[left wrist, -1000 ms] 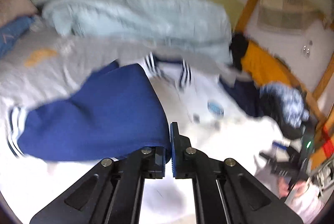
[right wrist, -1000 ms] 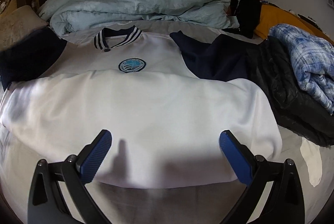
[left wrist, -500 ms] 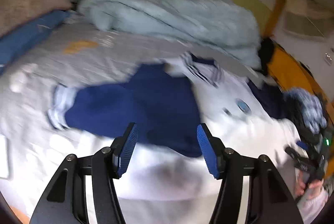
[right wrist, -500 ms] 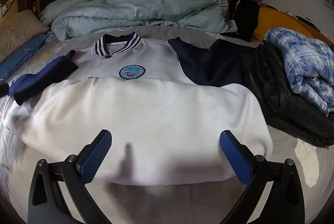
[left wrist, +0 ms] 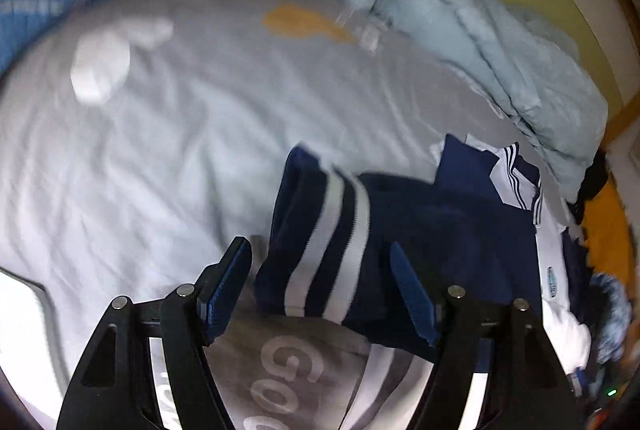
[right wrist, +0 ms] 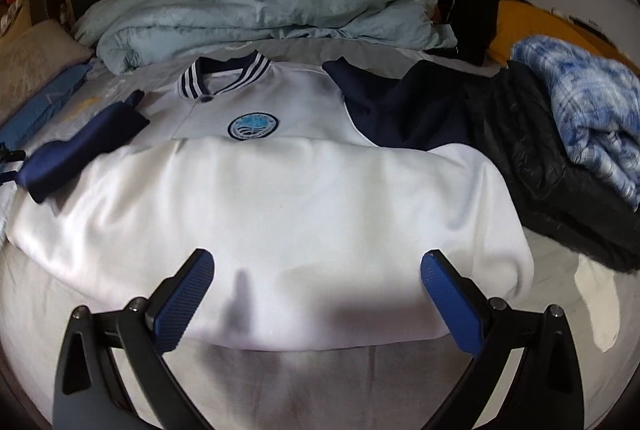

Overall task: Fold large clothes
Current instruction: 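Fold the navy sleeve across the white body with the left tool and release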

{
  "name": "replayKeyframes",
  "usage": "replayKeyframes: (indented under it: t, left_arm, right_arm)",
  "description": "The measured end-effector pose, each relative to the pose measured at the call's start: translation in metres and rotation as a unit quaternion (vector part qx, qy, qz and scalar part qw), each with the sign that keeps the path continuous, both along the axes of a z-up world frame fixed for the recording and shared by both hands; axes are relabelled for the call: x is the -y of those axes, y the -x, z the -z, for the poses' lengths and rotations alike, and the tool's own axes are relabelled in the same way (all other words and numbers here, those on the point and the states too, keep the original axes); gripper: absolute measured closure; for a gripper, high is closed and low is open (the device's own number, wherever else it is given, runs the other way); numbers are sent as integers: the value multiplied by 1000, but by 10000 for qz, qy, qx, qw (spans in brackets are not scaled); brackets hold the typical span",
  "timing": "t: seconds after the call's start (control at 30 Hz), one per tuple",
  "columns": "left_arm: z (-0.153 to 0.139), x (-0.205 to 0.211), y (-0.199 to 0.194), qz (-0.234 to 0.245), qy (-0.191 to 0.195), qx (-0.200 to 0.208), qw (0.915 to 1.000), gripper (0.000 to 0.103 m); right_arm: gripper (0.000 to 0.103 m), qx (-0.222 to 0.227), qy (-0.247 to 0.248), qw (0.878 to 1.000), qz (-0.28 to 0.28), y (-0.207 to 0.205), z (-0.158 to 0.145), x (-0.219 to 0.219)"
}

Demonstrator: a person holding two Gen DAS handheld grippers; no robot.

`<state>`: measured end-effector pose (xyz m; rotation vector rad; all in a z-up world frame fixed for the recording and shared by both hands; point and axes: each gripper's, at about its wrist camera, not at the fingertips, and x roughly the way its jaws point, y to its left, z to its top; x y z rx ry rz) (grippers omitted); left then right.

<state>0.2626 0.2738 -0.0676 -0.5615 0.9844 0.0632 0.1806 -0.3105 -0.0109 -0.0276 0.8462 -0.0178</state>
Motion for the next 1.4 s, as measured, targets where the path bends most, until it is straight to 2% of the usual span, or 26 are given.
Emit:
replayKeyframes:
  t: [0.07,0.13,0.17,0.2,0.23,0.3,0.33,0.4,0.5,0.57,0.63,0.73,0.8,0.93,1.07,1.13,1.2,1.23,1.27,1.33,1.4]
  left_arm:
    - [8,-2,1,99,414,19,9991,33]
    - [8,3,4,225,552,87,9982,40]
    - [5,7,5,325,575,144,9977,60]
    - [1,14,7,407,505,215,9977,71]
    - [-5,21,9,409,306,291,9983,73]
    - [-26,48,19,582,-240,677,9957,82]
    - [-36,63,23,701,-371,883,9929,82]
    - [-57,88,35,1022,-319,1366,9848,84]
    - [-82,137,56,1622,-127,2001,9662,84]
    - [-92,175,72,2111,-133,2200,9523,84]
    - [-94,209,84,2463,-238,2175,9442,84]
    - [-88,249,102,2765,-249,2042,9387,84]
    - [-80,269,106,3064,-137,1886,9329,83]
    - [-68,298,115,3494,-239,1766,9198,83]
    - [-54,315,123,3752,-220,1565,9134,78]
    - [-52,323,131,3746,-325,1603,9127,71]
    - [-56,328,140,3895,-322,1737,9039,52]
    - [-59,330,146,3942,-362,1800,9005,47]
    - [-63,329,151,3897,-436,1859,9009,43]
    - [-74,320,159,3708,-521,2010,9052,43]
    - [-82,306,162,3337,-726,2105,9160,42]
  right_arm:
    - [0,40,126,9999,-56,1,0,-4]
    - [0,50,118,9999,-89,1,-1,-5]
    - [0,45,114,9999,-111,1,-1,-7]
    - [0,38,123,9998,-124,1,0,-7]
    - [0,25,162,9998,-142,1,1,-8]
    - [0,4,247,9996,-156,1,3,-10]
    - [0,0,276,9995,-152,1,3,-11]
    - [0,29,329,9994,-110,1,2,-10]
    - [0,86,302,9995,-80,1,-2,-9]
    - [0,118,310,9994,-33,2,-2,-9]
    - [0,136,305,9994,-8,3,-2,-9]
    - [0,181,312,9993,11,5,-4,-10]
    - [0,246,306,9992,29,5,-7,-10]
    - [0,448,130,9989,52,10,-16,-7]
    - [0,521,39,9986,94,11,-20,-6]
    - [0,482,-65,9988,97,9,-20,-4]
    - [0,467,-112,9988,114,9,-20,-3]
    - [0,477,-121,9987,128,9,-20,-3]
    - [0,487,-130,9986,131,9,-21,-2]
    - [0,516,-162,9984,139,10,-22,-2]
    - [0,573,-233,9980,104,12,-25,-3]
